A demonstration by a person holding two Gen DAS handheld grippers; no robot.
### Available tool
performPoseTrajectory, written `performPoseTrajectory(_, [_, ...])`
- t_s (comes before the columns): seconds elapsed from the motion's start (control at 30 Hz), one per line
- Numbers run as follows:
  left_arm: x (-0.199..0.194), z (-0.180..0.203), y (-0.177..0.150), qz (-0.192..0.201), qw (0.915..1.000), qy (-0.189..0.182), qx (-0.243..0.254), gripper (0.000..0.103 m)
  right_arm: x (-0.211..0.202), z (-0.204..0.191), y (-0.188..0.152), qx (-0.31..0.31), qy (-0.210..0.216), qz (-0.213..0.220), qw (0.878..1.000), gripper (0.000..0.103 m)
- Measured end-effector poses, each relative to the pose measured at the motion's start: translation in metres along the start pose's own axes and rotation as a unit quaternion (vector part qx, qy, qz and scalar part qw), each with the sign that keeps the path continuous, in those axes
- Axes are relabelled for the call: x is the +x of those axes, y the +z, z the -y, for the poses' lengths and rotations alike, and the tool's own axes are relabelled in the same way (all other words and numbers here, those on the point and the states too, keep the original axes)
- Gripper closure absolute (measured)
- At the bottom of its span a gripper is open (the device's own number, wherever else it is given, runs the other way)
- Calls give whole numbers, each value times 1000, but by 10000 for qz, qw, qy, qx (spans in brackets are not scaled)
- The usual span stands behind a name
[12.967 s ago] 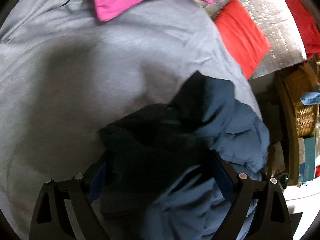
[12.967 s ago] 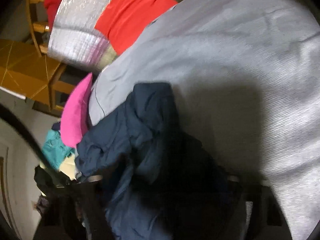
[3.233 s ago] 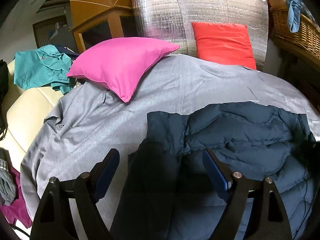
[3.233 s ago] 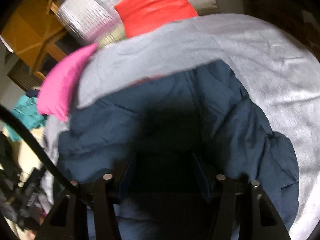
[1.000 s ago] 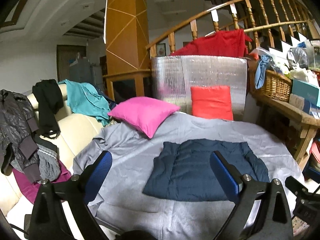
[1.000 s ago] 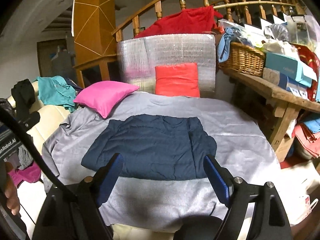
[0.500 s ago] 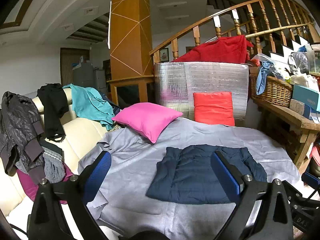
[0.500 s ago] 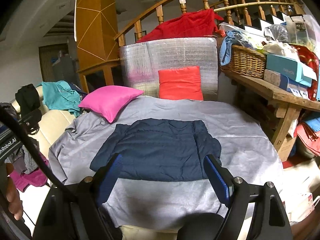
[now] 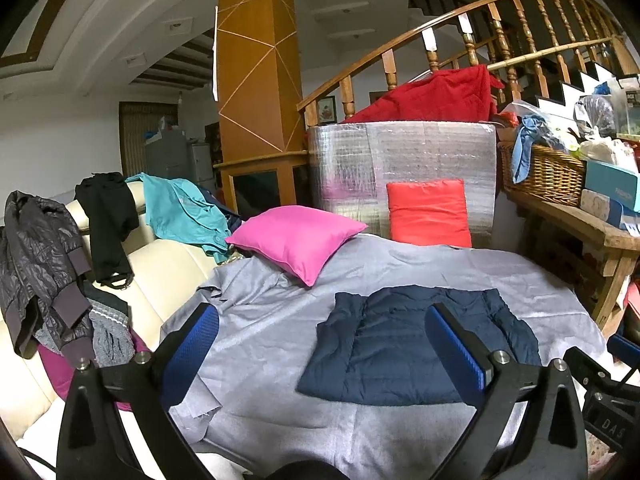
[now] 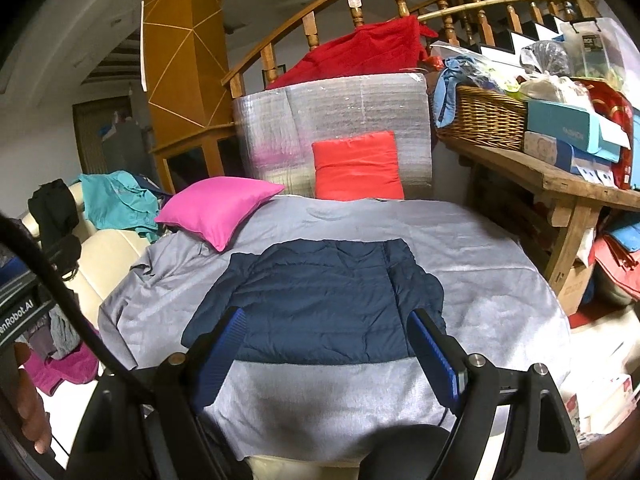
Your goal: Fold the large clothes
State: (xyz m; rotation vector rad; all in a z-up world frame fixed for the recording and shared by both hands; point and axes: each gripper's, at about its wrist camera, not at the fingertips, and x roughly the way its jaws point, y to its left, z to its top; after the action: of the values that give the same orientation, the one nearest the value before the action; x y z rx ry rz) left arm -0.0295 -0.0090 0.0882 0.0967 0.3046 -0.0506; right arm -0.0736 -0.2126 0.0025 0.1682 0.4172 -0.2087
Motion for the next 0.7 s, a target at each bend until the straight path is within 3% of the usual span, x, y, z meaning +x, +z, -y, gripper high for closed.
performPoseTrajectory(0.7, [-12,-8,7,41,9999,-41,-90,1,-15,-5,10,-49,-201,91,9997,18])
